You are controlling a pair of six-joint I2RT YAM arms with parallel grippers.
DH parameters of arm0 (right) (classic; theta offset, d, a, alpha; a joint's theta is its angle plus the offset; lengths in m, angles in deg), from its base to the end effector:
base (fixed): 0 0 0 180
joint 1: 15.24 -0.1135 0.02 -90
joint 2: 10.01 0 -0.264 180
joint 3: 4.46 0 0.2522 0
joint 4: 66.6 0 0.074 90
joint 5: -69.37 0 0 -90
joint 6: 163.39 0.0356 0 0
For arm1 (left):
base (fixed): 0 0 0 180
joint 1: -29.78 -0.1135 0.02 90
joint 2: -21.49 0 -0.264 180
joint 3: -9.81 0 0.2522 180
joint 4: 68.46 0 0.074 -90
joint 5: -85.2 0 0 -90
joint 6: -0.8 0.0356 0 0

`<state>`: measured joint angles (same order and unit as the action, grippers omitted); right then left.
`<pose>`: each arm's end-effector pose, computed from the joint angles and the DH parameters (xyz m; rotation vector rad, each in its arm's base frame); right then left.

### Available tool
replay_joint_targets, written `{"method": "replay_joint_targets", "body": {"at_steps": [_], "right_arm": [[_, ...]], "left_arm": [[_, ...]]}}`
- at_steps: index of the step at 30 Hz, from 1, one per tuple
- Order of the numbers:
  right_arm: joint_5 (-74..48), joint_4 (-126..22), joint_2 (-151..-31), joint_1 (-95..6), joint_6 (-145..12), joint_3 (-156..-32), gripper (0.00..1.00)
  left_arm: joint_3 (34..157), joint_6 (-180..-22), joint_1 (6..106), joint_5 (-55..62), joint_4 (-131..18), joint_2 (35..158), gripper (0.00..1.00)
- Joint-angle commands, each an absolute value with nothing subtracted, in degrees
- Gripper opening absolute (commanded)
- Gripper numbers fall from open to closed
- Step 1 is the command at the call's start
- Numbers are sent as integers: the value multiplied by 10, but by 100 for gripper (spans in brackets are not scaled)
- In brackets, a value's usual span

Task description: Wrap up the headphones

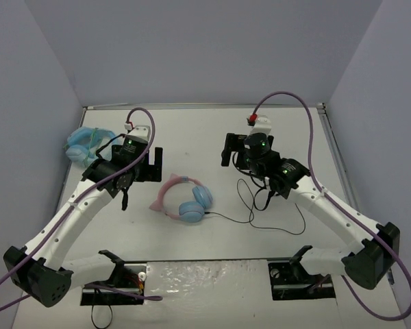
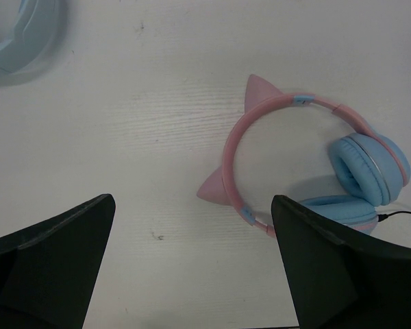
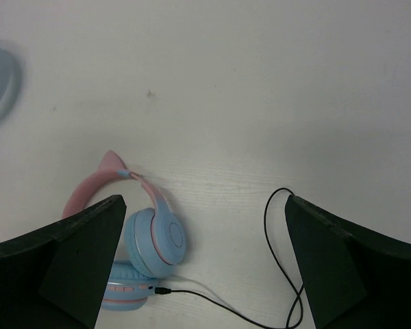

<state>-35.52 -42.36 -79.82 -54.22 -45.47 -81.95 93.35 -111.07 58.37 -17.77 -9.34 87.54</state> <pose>0.2255 0.1707 0.3641 0.0012 1.8887 0.5679 0.2098 -0.1053 0.3584 0.0174 2.2830 -0.2020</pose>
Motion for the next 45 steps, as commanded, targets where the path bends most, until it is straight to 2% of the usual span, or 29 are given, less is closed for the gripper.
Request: {"method": "replay_joint_targets", "body": {"at_steps": [1, 10, 25, 36, 42, 45], "right_arm": [[-339, -454, -864, -574, -478, -838, 100], [-322, -461, -947, -613, -487, -846, 100], [-322, -483, -1047, -688, -503, -823, 100], [-341, -484, -1076, -703, -491, -814, 100], [-361, -484, -1082, -709, -482, -811, 95], [-373, -484, -1088, -711, -478, -810, 89]], "left_arm": [[923, -1131, 565, -180, -131, 891, 97], [885, -1139, 483, -85, -151, 899, 97], [876, -1136, 474, -70, -151, 900, 97], [874, -1134, 468, -63, -151, 898, 97], [874, -1131, 468, -58, -151, 900, 97], [874, -1129, 467, -58, -151, 901, 97]]}}
